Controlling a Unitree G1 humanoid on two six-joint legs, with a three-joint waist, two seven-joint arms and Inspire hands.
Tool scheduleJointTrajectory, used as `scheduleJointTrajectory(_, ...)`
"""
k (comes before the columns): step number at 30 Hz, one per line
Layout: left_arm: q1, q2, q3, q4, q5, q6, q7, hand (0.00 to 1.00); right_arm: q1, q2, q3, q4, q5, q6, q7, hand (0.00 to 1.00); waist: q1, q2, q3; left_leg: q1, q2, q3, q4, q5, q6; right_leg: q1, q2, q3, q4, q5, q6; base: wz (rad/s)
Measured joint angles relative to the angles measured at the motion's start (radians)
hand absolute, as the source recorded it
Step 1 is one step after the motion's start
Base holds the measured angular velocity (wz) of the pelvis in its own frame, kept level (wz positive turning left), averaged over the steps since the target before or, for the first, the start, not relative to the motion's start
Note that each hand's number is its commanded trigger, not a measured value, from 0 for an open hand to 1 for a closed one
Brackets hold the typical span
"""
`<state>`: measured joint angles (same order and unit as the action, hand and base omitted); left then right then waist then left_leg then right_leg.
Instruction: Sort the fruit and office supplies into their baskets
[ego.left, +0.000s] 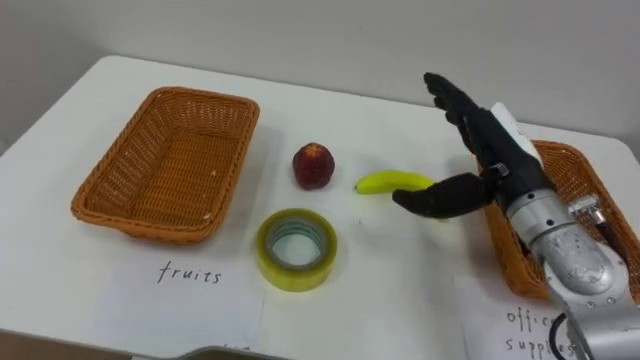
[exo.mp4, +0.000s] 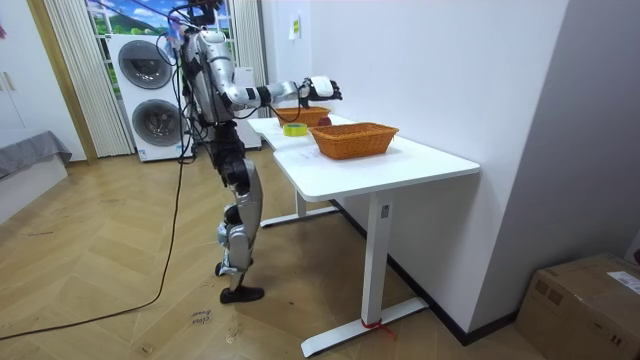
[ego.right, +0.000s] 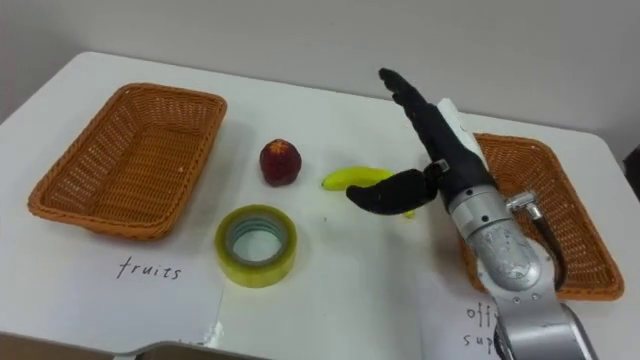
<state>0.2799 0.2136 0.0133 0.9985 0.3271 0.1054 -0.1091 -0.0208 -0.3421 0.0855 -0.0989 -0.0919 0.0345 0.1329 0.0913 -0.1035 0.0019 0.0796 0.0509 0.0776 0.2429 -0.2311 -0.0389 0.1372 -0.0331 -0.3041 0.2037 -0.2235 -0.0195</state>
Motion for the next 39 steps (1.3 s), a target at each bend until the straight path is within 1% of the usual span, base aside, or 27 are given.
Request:
scheduleJointTrajectory(4, 0.0, 0.0, -0.018, -0.009, 0.0, 0.0, 0.0, 0.0, 0.0, 0.003, 0.021, 0.01, 0.004, 0.005, 0.001, 0.0, 0.022, -0.001, -0.0007, -0.006, -0.008, -0.001, 0.01, 0.001, 0.002, 0.003, -0.004, -0.005, 0.0, -0.004, 0.006, 0.11)
scheduleJointTrajectory(7, 0.001, 0.001, -0.019, -0.009, 0.0, 0.0, 0.0, 0.0, 0.0, 0.003, 0.021, 0.01, 0.004, 0.005, 0.001, 0.0, 0.026, -0.002, 0.0, -0.018, -0.013, -0.005, 0.018, 0.0, 0.003, 0.007, -0.012, -0.025, 0.0, -0.006, 0.01, 0.22)
scheduleJointTrajectory(10, 0.005, 0.001, -0.019, -0.013, 0.0, 0.0, -0.001, 0.0, 0.0, 0.003, 0.023, 0.01, 0.006, 0.005, 0.002, 0.0, 0.028, 0.0, 0.0017, -0.026, -0.015, -0.014, 0.023, 0.0, 0.004, 0.006, -0.016, -0.037, -0.001, -0.007, 0.012, 0.14)
scheduleJointTrajectory(12, 0.005, 0.001, -0.019, -0.021, 0.0, 0.001, -0.003, 0.0, -0.001, 0.003, 0.023, 0.01, 0.002, 0.005, 0.002, 0.0, 0.028, 0.003, 0.0037, -0.041, -0.014, -0.016, 0.032, 0.0, 0.004, 0.003, -0.017, -0.053, -0.002, -0.007, 0.012, 0.18)
scheduleJointTrajectory(15, 0.007, 0.001, -0.025, -0.034, 0.002, 0.006, -0.003, 0.0, -0.003, 0.003, 0.033, 0.01, -0.003, 0.01, 0.002, 0.0, 0.035, 0.009, 0.008, -0.043, -0.014, -0.016, 0.031, 0.001, 0.005, 0.001, -0.018, -0.055, -0.002, -0.008, 0.013, 0.05)
scheduleJointTrajectory(17, 0.01, 0.001, -0.025, -0.049, 0.004, 0.011, -0.003, 0.0, -0.003, 0.003, 0.048, 0.01, -0.011, 0.012, 0.001, 0.0, 0.046, 0.01, 0.0083, -0.045, -0.014, -0.018, 0.031, 0.001, 0.005, -0.005, -0.018, -0.055, -0.002, -0.008, 0.013, 0.0)
scheduleJointTrajectory(18, 0.009, 0.001, -0.026, -0.057, 0.004, 0.018, -0.003, 0.0, -0.003, 0.003, 0.057, 0.01, -0.014, 0.012, 0.002, 0.0, 0.05, 0.009, 0.0078, -0.049, -0.014, -0.02, 0.031, 0.001, 0.005, -0.013, -0.018, -0.055, -0.002, -0.008, 0.013, 0.0)
scheduleJointTrajectory(20, 0.01, 0.001, -0.026, -0.058, 0.003, 0.02, -0.003, 0.0, -0.004, 0.003, 0.069, 0.01, -0.014, 0.012, 0.002, 0.0, 0.056, 0.008, 0.0078, -0.053, -0.016, -0.029, 0.031, 0.002, 0.006, -0.013, -0.018, -0.059, 0.0, -0.008, 0.013, 0.07)
scheduleJointTrajectory(23, 0.011, 0.001, -0.041, -0.06, 0.004, 0.019, -0.001, 0.0, -0.026, 0.003, 0.109, 0.011, -0.014, 0.012, 0.008, 0.0, 0.056, 0.002, 0.0041, -0.058, -0.02, -0.039, 0.03, 0.002, 0.007, -0.012, -0.018, -0.067, 0.0, -0.008, 0.013, 0.08)
scheduleJointTrajectory(25, 0.015, 0.002, -0.053, -0.067, 0.005, 0.019, -0.001, 0.0, -0.056, 0.003, 0.136, 0.026, -0.012, 0.012, 0.012, 0.0, 0.058, 0.002, 0.0047, -0.055, -0.02, -0.041, 0.03, 0.003, 0.007, -0.01, -0.017, -0.071, 0.0, -0.008, 0.013, 0.06)
scheduleJointTrajectory(27, 0.02, 0.004, -0.055, -0.083, 0.012, 0.018, -0.001, 0.0, -0.081, 0.003, 0.151, 0.052, -0.015, 0.012, 0.012, 0.0, 0.06, -0.002, 0.006, -0.054, -0.023, -0.056, 0.03, 0.003, 0.008, -0.005, -0.018, -0.083, 0.0, -0.008, 0.014, 0.14)
scheduleJointTrajectory(28, 0.02, 0.005, -0.056, -0.085, 0.012, 0.018, -0.001, 0.0, -0.083, 0.003, 0.153, 0.055, -0.015, 0.012, 0.011, 0.0, 0.065, -0.004, 0.0065, -0.054, -0.024, -0.056, 0.03, 0.003, 0.008, -0.003, -0.018, -0.084, 0.0, -0.008, 0.014, 0.12)
scheduleJointTrajectory(29, 0.02, 0.006, -0.056, -0.087, 0.013, 0.019, -0.001, 0.0, -0.088, 0.003, 0.159, 0.068, -0.016, 0.011, 0.009, 0.0, 0.076, -0.008, 0.008, -0.05, -0.024, -0.055, 0.031, 0.003, 0.008, 0.002, -0.017, -0.084, -0.001, -0.008, 0.014, 0.06)
scheduleJointTrajectory(32, 0.017, 0.005, -0.056, -0.089, 0.018, 0.019, -0.001, 0.0, -0.093, 0.003, 0.17, 0.113, -0.035, 0.011, 0.008, 0.0, 0.088, -0.013, 0.0088, -0.052, -0.024, -0.056, 0.032, 0.003, 0.008, 0.007, -0.019, -0.093, 0.0, -0.008, 0.014, 0.05)
scheduleJointTrajectory(36, 0.014, 0.005, -0.056, -0.089, 0.019, 0.021, -0.001, 0.0, -0.093, 0.003, 0.171, 0.126, -0.049, 0.011, 0.007, 0.0, 0.1, -0.008, 0.0124, -0.06, -0.024, -0.058, 0.031, 0.001, 0.011, 0.005, -0.018, -0.096, 0.001, -0.008, 0.014, 0.02)
scheduleJointTrajectory(39, 0.014, 0.005, -0.057, -0.094, 0.019, 0.027, -0.001, 0.0, -0.093, 0.003, 0.171, 0.127, -0.072, 0.011, 0.007, 0.0, 0.106, -0.007, 0.013, -0.062, -0.024, -0.058, 0.032, 0.001, 0.011, 0.004, -0.019, -0.097, -0.001, -0.008, 0.015, 0.0)
